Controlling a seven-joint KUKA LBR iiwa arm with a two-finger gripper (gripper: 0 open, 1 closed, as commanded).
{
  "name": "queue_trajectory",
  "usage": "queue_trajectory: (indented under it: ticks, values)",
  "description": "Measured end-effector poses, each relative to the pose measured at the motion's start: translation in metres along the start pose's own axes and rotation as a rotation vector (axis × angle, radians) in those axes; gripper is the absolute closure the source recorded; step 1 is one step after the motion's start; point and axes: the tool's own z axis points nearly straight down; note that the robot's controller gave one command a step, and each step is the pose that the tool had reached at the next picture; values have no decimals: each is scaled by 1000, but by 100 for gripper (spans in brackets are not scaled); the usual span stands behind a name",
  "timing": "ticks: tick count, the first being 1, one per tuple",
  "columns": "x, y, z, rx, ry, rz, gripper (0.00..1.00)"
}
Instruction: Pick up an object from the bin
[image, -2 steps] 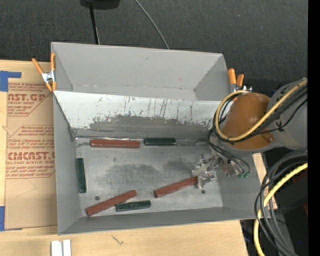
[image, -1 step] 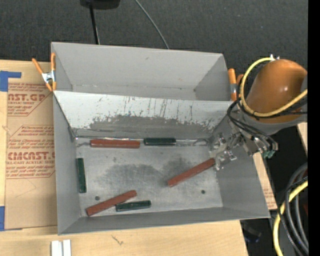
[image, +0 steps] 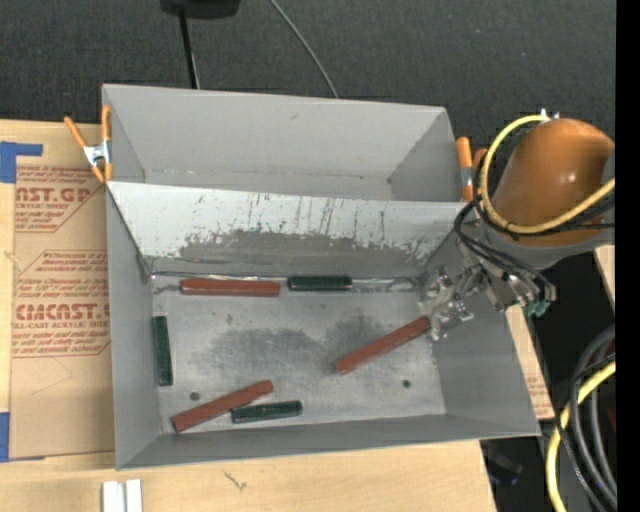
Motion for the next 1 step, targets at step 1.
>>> queue_trajectory:
  ticks: [1]
  values:
    - [2,12,-51,-3,5,58,100]
